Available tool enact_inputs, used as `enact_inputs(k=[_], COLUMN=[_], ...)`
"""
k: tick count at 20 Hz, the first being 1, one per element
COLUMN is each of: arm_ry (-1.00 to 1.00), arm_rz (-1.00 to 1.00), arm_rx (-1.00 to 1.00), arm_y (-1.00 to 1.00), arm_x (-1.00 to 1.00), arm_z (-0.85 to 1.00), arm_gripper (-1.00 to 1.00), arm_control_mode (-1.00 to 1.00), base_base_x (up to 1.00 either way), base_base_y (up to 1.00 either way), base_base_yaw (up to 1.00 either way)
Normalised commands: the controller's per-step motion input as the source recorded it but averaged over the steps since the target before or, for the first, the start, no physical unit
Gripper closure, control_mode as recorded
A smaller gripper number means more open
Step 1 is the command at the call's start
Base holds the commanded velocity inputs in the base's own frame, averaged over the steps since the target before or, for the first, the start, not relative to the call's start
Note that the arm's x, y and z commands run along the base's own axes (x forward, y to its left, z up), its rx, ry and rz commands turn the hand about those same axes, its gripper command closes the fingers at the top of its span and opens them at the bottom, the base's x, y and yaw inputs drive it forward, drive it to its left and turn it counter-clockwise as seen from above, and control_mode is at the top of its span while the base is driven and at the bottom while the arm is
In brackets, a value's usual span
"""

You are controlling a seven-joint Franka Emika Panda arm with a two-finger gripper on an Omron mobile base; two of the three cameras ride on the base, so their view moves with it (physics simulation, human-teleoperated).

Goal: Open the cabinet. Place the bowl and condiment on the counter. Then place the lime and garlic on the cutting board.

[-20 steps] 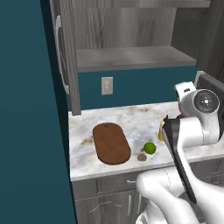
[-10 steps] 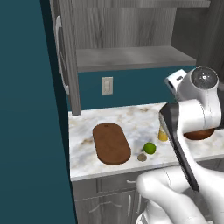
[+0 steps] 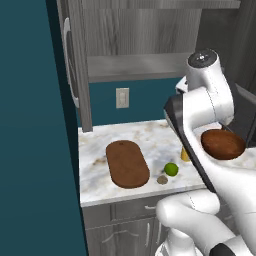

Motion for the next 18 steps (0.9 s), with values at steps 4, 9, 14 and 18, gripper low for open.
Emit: enact_inputs(k=[4,9,14,18], arm_ry=[0.33,0.10,0.05,0.00], arm_rz=[0.05,0.08,0.15,0.17], arm_rx=[-0.14,0.14,0.18,0.16], arm_y=[0.02,0.00,0.00,0.02], arm_x=[0.00,-0.14,-0.17,-0.19], arm_z=[-0.24,-0.28,-0.31,-0.37], arm_gripper=[-1.00,-1.00,-1.00,-1.00], arm_control_mode=[-1.00,-1.00,-1.00,-1.00], base_base_x=[0.00,0.00,0.00,0.00], base_base_y=[0.00,0.00,0.00,0.00], base_base_yaw=[0.00,0.00,0.00,0.00])
